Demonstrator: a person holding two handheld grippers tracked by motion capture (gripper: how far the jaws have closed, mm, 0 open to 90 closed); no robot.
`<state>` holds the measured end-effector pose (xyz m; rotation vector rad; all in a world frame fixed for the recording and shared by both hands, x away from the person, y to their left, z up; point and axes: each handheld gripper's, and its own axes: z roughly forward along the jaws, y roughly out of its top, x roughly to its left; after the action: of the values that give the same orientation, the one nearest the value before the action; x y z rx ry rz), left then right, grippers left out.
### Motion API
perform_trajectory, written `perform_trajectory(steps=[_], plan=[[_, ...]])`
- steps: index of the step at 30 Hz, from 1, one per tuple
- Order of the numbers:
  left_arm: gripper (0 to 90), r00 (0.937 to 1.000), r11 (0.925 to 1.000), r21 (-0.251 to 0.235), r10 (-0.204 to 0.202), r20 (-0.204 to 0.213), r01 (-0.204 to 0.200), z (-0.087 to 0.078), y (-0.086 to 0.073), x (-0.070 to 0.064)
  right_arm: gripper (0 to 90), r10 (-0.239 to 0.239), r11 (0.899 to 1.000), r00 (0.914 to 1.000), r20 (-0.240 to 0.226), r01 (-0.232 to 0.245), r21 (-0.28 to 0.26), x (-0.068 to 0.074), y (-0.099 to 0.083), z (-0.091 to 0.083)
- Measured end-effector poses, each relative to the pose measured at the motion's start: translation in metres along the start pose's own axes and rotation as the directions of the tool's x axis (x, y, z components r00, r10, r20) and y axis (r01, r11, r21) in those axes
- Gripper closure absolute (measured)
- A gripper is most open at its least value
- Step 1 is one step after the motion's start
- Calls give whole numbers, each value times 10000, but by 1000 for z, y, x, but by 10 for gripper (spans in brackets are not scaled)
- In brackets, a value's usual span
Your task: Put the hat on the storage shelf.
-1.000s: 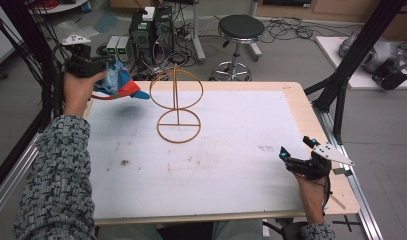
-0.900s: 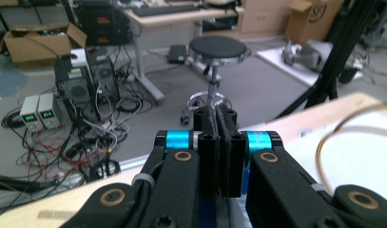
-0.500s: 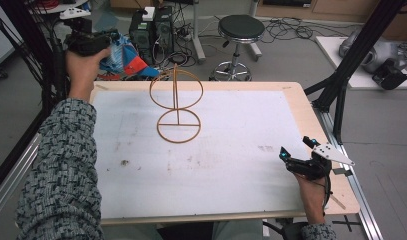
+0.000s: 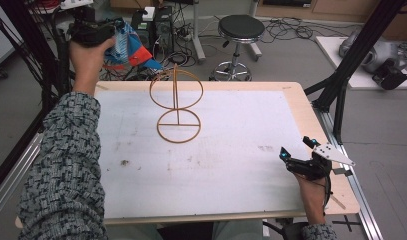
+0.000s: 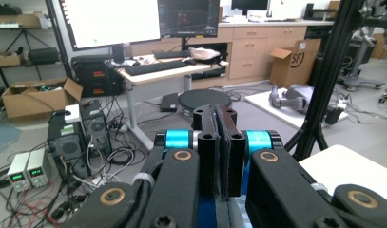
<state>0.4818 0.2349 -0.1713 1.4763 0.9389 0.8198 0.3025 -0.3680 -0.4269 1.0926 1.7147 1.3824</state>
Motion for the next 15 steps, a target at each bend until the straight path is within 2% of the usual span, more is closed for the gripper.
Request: perform_trajectory(steps=[6,15], plan=[[875,9985,9985,-185,-502,225,506,2,1,-5,36,63,10000,10000,-8,-63,23,-1,0,1],[875,9986,9985,-395,-369,373,384,4,14,-16,36,58,10000,10000,-23,-58,40,0,0,0]])
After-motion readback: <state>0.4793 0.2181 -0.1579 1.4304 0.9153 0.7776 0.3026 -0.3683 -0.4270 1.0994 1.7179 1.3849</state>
